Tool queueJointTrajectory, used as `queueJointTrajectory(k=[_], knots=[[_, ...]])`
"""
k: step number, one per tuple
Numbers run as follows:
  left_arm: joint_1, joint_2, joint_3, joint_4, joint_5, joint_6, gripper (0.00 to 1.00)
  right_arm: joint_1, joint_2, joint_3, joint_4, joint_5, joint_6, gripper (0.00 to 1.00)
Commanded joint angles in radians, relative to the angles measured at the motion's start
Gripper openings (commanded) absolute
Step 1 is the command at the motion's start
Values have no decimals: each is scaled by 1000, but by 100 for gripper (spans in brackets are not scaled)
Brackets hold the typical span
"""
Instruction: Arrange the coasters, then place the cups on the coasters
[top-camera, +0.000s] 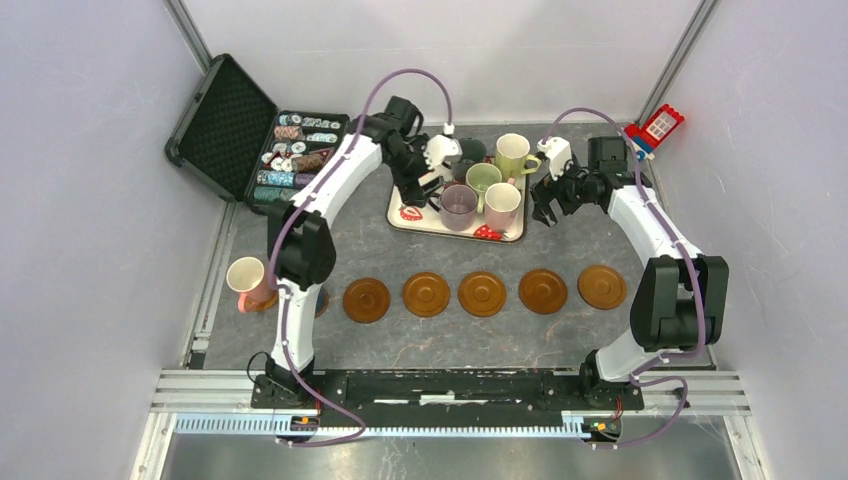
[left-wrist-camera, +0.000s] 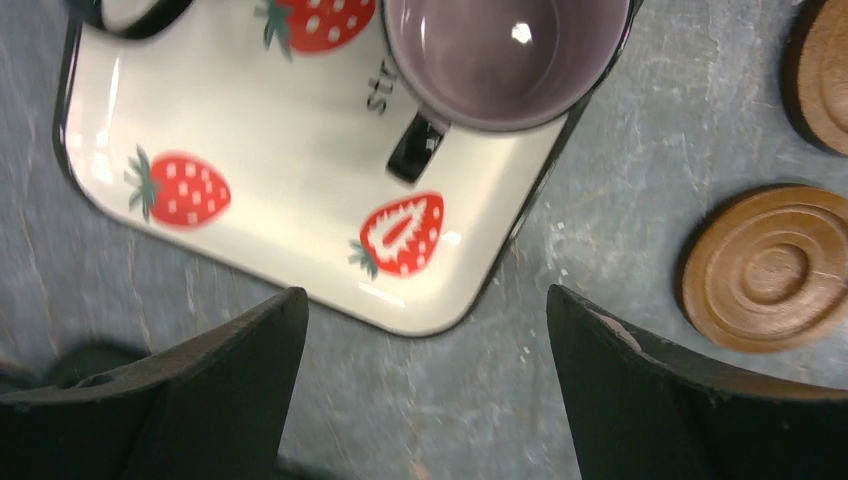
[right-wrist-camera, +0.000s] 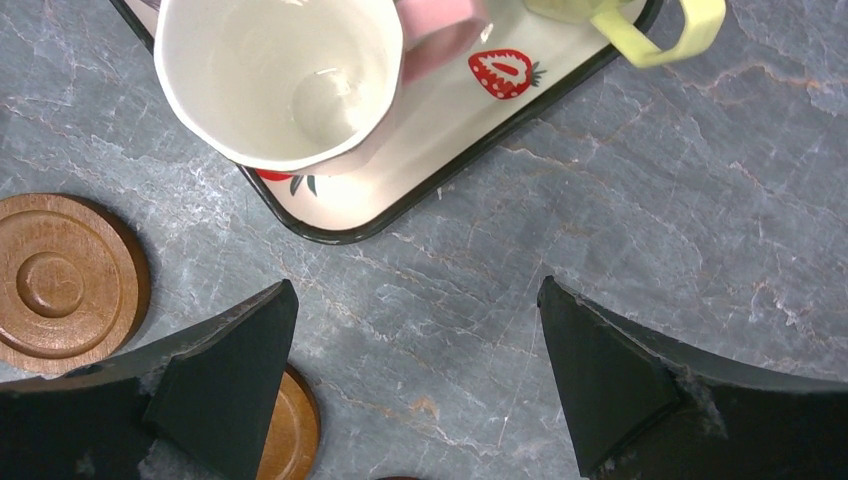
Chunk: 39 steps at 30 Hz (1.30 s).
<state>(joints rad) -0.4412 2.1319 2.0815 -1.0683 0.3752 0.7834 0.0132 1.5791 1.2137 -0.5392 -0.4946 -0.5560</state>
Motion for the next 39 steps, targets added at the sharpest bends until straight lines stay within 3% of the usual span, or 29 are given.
queueJointTrajectory(k=[1, 9, 14, 19, 28, 39], knots=[[-66, 79, 84, 56, -4, 188, 94, -22, -33, -9, 24, 4, 14, 98], [-127, 184, 77, 119, -99, 377, 86, -77, -40, -22, 25, -14, 18, 98], [-136, 208, 92, 133, -94, 348, 72, -94, -48, -34, 27, -16, 10, 98], [-136, 188, 73, 148, -91, 216, 46, -101, -55, -47, 37, -18, 18, 98], [-126, 37, -154, 260, -98, -15, 4, -101, -62, -62, 53, -25, 38, 98], [-114, -198, -427, 451, -369, -557, 2, -101, -73, -91, 82, -33, 79, 98]])
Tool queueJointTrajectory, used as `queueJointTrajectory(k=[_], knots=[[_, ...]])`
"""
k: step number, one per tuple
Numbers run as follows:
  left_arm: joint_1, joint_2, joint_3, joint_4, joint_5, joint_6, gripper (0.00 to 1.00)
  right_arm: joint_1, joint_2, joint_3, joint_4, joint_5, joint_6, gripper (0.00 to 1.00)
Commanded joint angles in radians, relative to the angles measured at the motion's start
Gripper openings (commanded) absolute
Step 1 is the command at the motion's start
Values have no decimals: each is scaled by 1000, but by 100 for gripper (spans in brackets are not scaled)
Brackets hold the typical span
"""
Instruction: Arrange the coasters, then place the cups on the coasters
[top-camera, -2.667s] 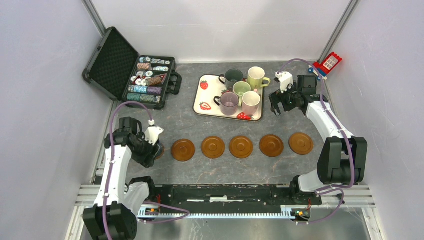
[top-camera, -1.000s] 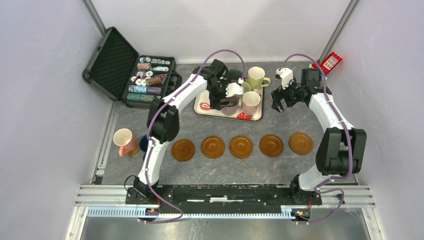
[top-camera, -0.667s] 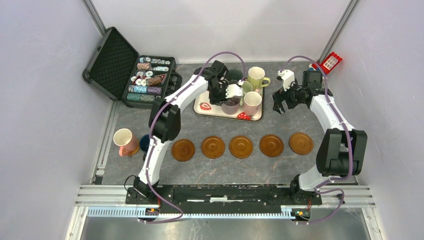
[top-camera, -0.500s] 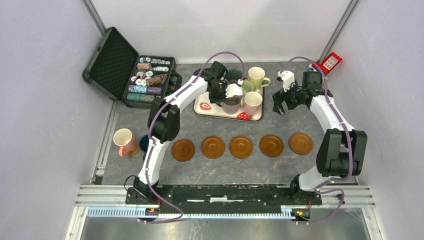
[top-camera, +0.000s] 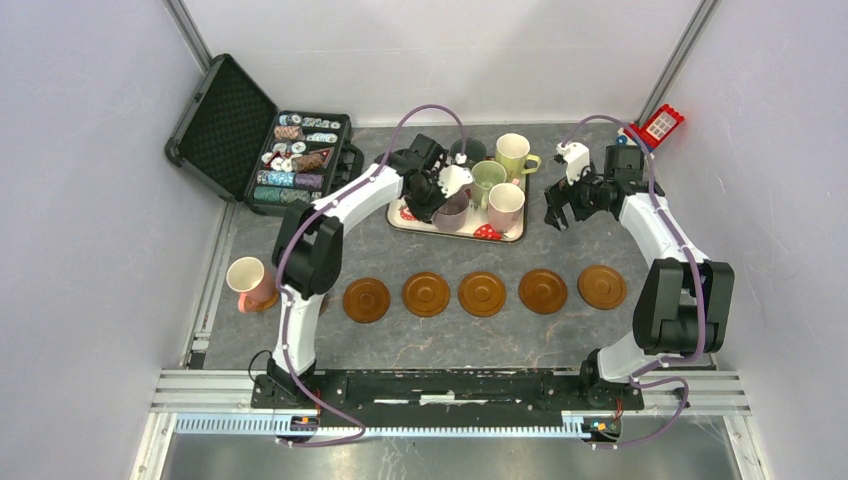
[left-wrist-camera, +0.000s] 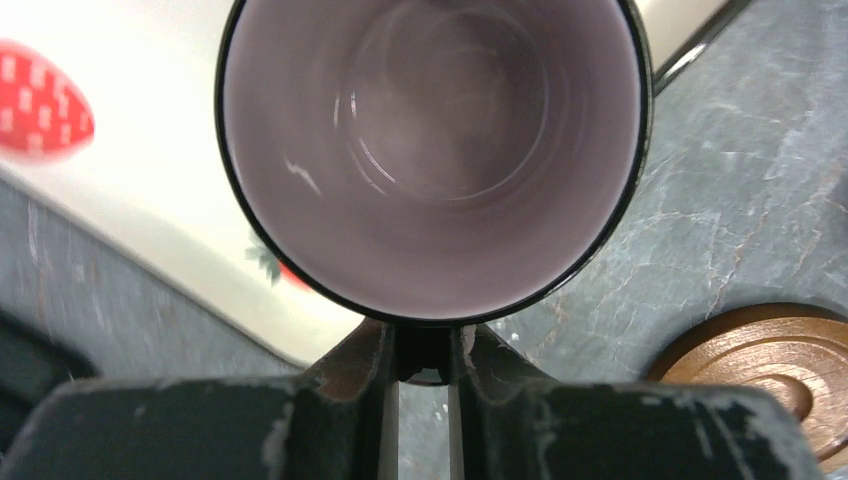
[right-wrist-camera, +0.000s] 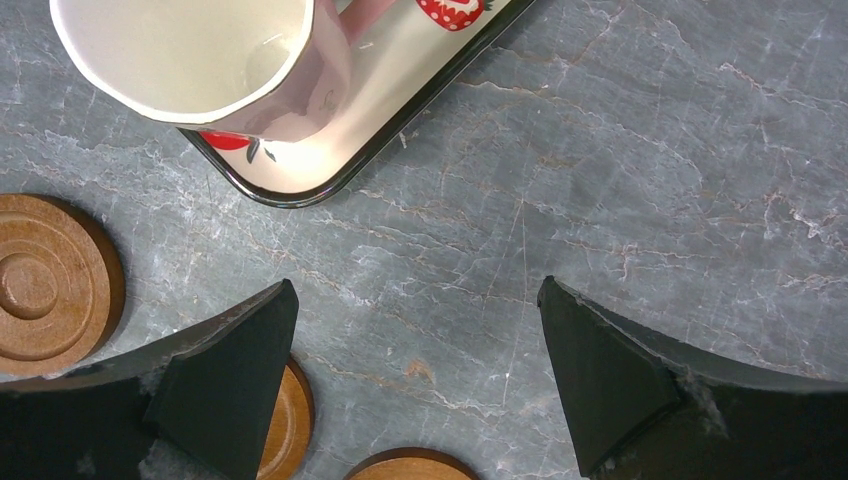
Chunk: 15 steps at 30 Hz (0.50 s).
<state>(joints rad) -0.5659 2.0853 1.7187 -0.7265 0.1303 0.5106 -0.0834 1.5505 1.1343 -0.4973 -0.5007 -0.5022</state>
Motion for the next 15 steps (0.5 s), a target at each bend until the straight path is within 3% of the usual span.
queueJointTrajectory(k=[1, 9, 12, 15], knots=[[10, -179, -85, 112, -157, -319, 2, -4, -46, -14, 42, -26, 27, 98], [11, -438, -283, 147, -237, -693, 2, -4, -59, -17, 34, -23, 30, 98], [10, -574, -397, 182, -323, -772, 2, -4, -70, -23, 28, -16, 28, 98], [10, -674, -478, 118, -356, -831, 2, -4, -87, -32, 24, -11, 25, 98]])
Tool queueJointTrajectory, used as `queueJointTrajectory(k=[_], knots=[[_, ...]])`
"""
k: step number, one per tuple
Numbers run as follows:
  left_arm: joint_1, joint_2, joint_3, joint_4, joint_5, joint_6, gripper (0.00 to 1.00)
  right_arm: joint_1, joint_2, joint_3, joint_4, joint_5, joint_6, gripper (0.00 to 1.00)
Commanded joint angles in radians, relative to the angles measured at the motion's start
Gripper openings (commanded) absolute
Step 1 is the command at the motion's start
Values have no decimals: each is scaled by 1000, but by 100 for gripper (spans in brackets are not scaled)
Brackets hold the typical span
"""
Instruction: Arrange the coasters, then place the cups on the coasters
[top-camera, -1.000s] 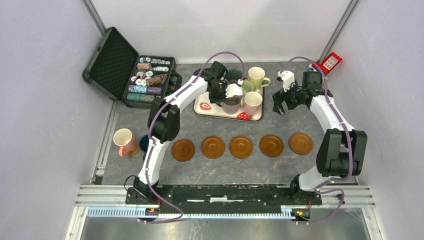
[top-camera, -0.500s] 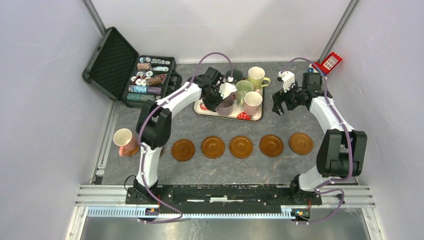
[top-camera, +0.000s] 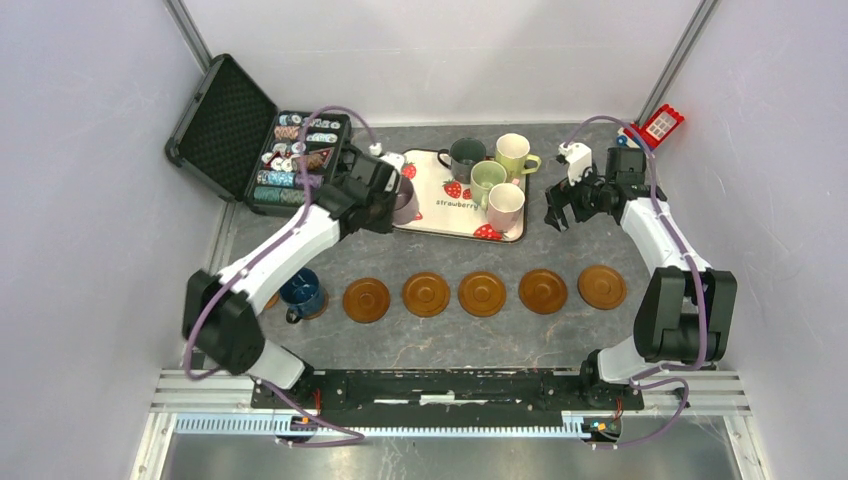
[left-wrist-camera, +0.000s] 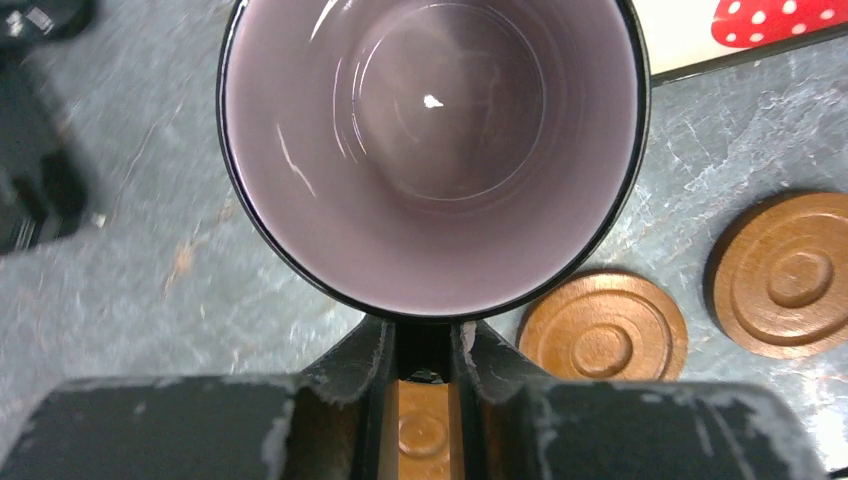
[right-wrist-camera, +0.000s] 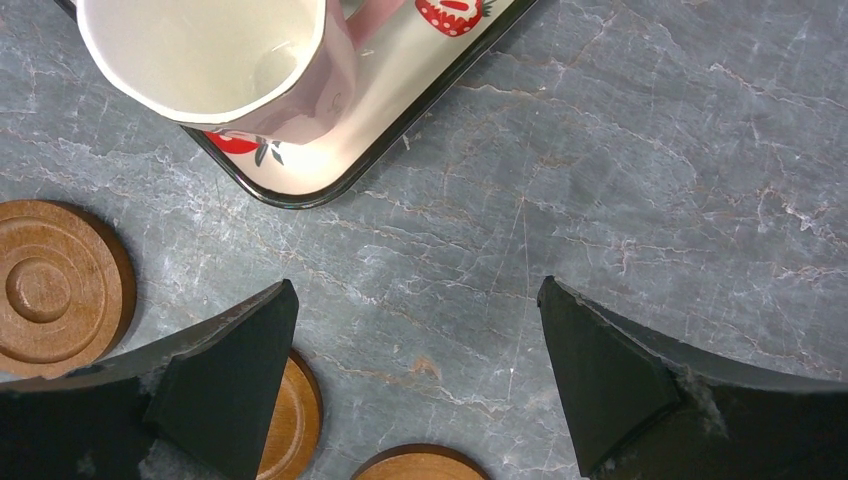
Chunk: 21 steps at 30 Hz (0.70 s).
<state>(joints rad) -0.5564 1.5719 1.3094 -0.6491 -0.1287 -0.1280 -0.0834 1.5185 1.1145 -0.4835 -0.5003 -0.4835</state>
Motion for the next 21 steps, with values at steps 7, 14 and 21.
queueJointTrajectory(k=[7, 14, 21], knots=[[-1, -423, -310, -56, -59, -280, 2, -4, -74, -19, -3, -5, 6, 98], [-1, -548, -431, -148, -45, -319, 2, -4, -86, -13, -9, 3, 25, 98], [-2, -601, -507, -153, 11, -364, 2, -4, -117, -19, -34, 26, 22, 98]])
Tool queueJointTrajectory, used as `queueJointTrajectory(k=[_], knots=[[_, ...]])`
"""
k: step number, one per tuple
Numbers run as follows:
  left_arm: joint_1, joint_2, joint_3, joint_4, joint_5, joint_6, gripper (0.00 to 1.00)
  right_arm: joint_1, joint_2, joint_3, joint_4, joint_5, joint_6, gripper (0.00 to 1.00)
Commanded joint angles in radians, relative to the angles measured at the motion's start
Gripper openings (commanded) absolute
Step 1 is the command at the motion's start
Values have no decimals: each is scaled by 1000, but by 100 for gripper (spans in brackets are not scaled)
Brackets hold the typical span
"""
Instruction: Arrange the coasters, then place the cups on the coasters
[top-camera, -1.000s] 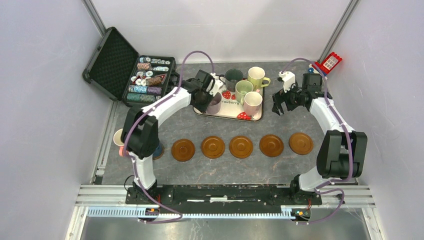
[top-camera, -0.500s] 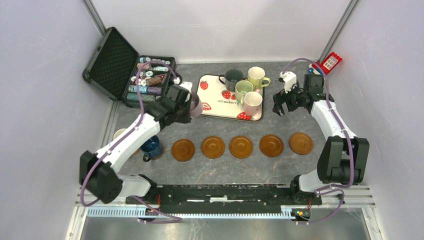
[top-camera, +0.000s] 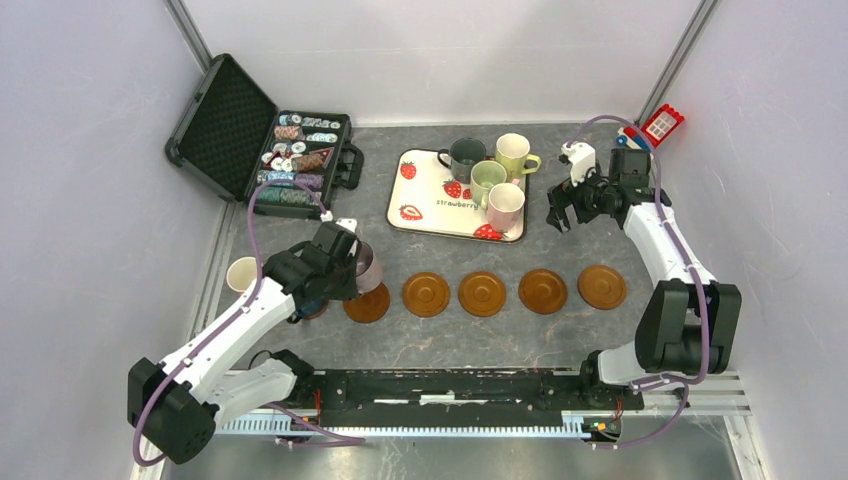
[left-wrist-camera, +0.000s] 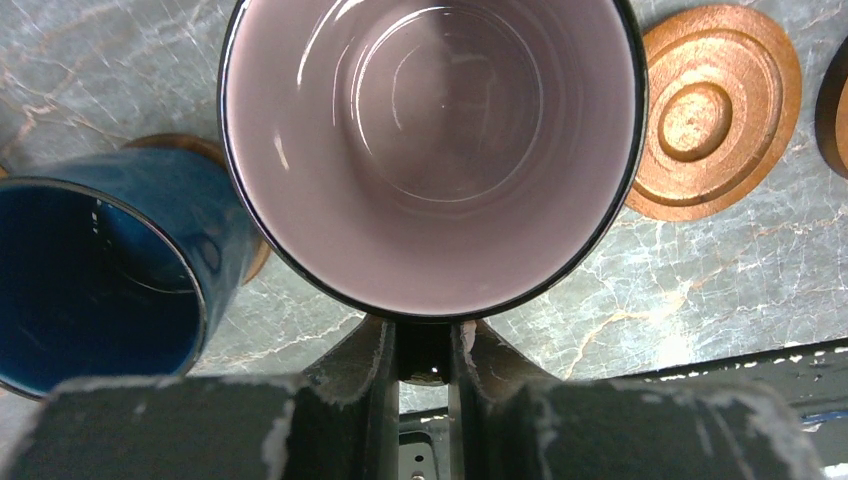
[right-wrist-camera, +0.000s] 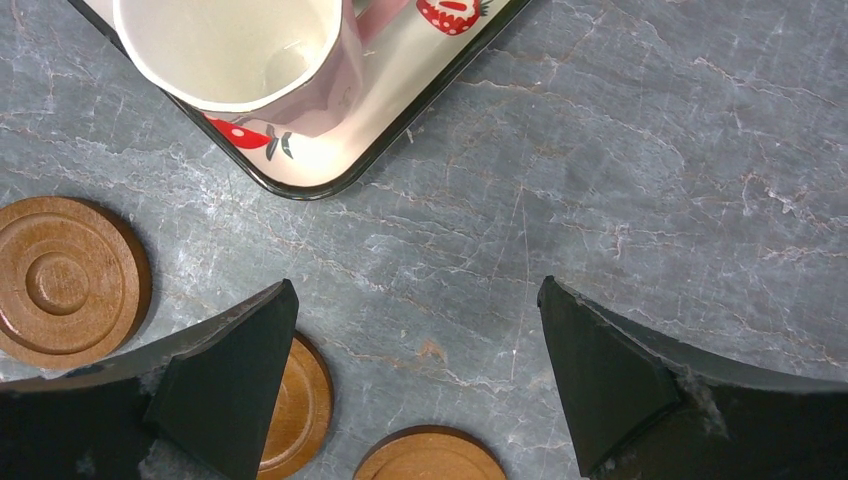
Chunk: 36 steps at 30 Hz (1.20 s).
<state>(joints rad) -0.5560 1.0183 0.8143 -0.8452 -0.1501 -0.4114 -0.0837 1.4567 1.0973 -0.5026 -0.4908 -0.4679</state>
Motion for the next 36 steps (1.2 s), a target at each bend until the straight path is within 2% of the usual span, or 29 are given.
queueJointTrajectory(k=[1, 5, 13, 24, 26, 28, 36], knots=[[-2, -50, -17, 39, 39, -89, 2, -4, -61, -3, -22, 22, 1, 98], [-4, -46, -28, -19, 91, -144, 2, -4, -78, -4, -44, 39, -20, 98], [-20, -45, -5, -78, 98, -156, 2, -4, -102, -28, -49, 41, -22, 98], [-21, 6, -23, -44, 67, -164, 2, -4, -116, -50, -47, 44, -26, 98], [-21, 11, -28, -36, 62, -166, 7, -4, -115, -53, -45, 41, -26, 98], [-21, 15, -32, -36, 64, -166, 18, -4, -116, -53, -44, 41, -28, 98], [-27, 43, -38, -34, 72, -169, 39, -4, -121, -52, -45, 52, -41, 98]])
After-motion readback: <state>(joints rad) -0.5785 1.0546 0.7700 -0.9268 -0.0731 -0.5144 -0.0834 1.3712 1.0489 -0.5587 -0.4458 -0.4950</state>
